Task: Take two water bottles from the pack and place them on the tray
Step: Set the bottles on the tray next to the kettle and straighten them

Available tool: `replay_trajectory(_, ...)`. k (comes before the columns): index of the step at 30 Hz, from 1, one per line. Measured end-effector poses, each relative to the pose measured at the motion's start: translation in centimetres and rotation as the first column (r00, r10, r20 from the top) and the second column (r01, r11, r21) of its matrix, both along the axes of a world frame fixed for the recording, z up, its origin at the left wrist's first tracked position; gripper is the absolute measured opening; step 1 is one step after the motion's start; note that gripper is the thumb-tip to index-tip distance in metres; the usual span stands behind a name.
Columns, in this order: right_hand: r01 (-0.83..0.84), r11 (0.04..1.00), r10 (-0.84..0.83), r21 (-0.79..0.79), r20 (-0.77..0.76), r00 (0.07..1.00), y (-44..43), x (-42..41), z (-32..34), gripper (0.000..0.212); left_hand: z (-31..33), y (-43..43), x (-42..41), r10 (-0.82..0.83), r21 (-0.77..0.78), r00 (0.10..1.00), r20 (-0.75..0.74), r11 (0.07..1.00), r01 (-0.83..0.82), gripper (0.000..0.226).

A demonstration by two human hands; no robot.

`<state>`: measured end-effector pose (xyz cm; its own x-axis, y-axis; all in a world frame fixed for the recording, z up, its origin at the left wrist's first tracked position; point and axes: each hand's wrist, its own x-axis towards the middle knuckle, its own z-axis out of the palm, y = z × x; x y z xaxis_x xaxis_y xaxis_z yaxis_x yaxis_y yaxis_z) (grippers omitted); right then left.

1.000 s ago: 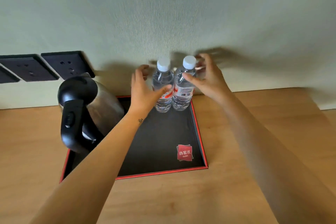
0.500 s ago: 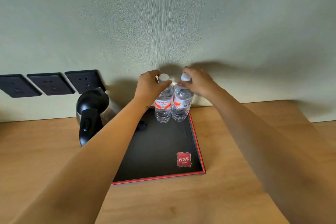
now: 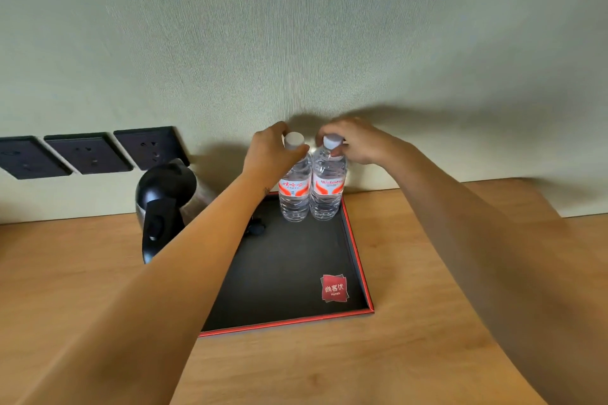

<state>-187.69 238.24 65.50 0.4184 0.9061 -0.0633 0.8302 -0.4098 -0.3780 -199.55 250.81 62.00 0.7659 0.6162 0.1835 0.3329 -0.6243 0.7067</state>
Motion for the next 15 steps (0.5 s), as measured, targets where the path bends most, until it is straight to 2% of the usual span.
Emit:
replay_trajectory(4,0.051,0.996,-0.055,0.073,0.051,0.997,-0.1,-0.3,-0.5,0.034,0.1,0.0,0.0,-0.034,0.0,0.999,0.013,0.999,0.034,0.033)
replay_trajectory(7,0.174,0.96,-0.204,0.221,0.126,0.971,-0.1,-0.9,-1.4,0.038,0.0,0.0,-0.1,-0.026,0.009,1.0,0.012,1.0,0.026,0.036)
replay_trajectory(9,0.221,0.939,-0.265,0.265,0.145,0.953,0.1,-1.1,-1.8,0.036,0.0,-0.1,-0.1,-0.03,0.009,0.999,0.044,1.0,0.029,0.033)
replay_trajectory(11,0.191,0.948,-0.23,0.254,0.135,0.964,0.2,-0.9,-1.8,0.033,0.0,-0.2,0.0,-0.03,0.009,0.997,0.074,1.0,0.03,0.028)
replay_trajectory(15,0.02,0.989,-0.039,0.145,0.124,0.991,-0.4,0.0,-1.1,0.021,0.0,0.0,0.2,0.013,-0.017,0.995,0.095,1.0,-0.012,0.025)
